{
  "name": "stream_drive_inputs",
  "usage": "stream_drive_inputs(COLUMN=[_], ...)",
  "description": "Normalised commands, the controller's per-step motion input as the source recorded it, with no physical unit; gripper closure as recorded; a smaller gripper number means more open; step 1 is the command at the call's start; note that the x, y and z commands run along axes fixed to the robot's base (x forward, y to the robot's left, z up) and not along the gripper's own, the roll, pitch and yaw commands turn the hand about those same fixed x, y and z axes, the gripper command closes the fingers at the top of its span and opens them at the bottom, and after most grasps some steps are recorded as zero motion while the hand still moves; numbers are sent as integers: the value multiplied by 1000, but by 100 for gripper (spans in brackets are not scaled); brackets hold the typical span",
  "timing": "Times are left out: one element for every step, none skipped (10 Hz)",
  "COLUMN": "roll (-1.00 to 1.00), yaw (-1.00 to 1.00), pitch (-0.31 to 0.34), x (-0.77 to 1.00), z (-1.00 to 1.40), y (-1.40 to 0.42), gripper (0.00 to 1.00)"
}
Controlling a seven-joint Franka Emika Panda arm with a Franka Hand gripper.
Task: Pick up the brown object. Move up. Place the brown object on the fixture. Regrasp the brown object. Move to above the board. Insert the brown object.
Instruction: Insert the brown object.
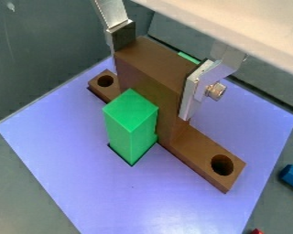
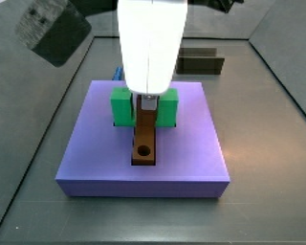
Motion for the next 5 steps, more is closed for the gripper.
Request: stream_drive_inputs(roll=[-97,-217,-199,-16,0], yaw=[-69,-71,-63,0,0], pitch=[-180,-176,-24,0,0], x=[0,0,0,0,0], z=[-629,-540,-66,0,0], y=[34,137,106,0,0], gripper=[100,100,100,100,100])
